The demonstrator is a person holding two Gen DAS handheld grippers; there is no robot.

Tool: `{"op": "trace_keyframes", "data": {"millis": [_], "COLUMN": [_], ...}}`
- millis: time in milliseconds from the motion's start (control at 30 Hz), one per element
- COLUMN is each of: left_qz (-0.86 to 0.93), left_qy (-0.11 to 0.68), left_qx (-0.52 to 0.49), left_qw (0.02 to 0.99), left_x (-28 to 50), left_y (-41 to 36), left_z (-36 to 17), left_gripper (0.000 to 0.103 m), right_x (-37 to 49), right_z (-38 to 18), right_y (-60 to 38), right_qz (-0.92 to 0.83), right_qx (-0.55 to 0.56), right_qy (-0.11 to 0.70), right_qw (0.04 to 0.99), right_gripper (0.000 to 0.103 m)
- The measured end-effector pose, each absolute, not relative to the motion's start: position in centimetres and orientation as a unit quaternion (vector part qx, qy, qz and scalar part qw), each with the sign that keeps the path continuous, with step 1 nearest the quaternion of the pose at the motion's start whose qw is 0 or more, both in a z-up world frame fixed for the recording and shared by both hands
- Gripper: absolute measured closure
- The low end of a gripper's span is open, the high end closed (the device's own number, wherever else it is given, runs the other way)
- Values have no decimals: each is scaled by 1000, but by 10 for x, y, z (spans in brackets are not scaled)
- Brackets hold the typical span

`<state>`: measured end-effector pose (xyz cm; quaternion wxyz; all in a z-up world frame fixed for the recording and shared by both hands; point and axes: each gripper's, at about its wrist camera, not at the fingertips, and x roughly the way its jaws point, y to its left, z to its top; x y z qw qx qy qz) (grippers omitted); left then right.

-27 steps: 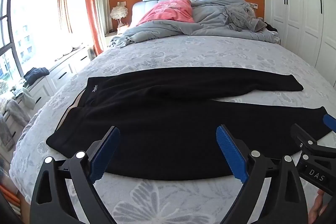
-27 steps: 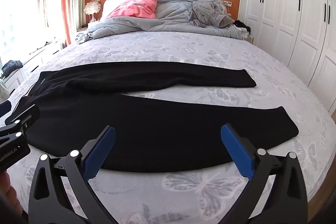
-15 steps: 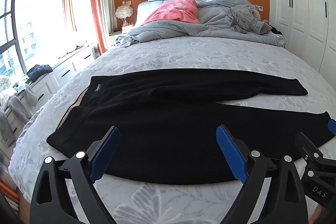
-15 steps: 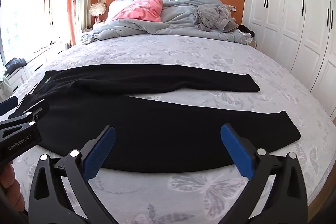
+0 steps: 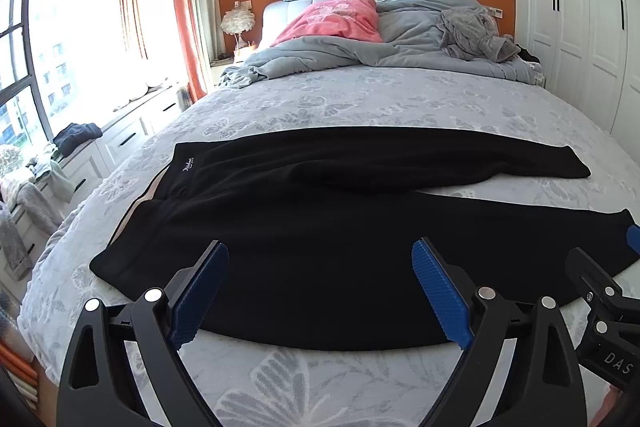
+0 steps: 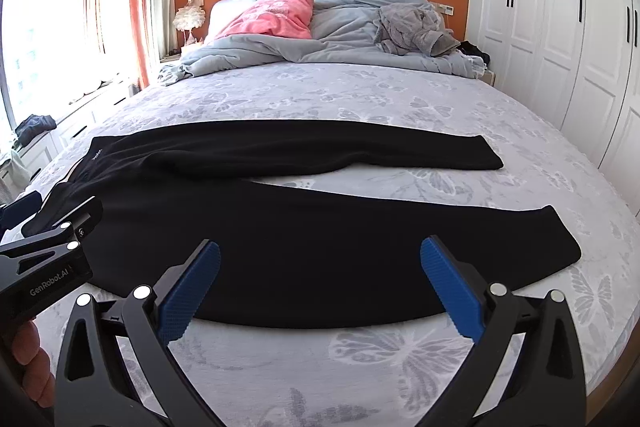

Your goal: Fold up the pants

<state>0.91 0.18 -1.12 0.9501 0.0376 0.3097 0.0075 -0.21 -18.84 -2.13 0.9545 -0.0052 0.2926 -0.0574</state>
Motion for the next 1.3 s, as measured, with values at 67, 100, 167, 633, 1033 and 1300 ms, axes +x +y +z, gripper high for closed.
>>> {"op": "trace_keyframes", "data": {"millis": [67, 100, 167, 633, 1033, 1300], "left_qz": [7, 7, 6, 9, 8, 9], "left_qy": [310, 310, 310, 310, 311, 311], "left_qx": [38, 38, 37, 37, 37, 37], "left_qw": [950, 950, 950, 950, 950, 950], "left_x": [10, 10, 10, 9, 10, 10], "left_y": [1, 1, 1, -1, 0, 0], "left_z": [-12, -12, -11, -13, -13, -13], "left_gripper": [13, 13, 13, 13, 13, 13], "right_x": [-2, -1, -1, -3, -3, -3], "right_z": [-22, -23, -23, -22, -22, -22], "right_y": [-188, -188, -187, -187, -188, -188], "right_qz": [-56, -55, -52, -55, -55, -54], "right_qx": [-5, -5, -4, -5, -2, -2], "right_qy": [294, 295, 295, 291, 294, 294], "right_qw": [954, 954, 954, 955, 954, 954], "right_gripper": [5, 5, 5, 5, 5, 5]}}
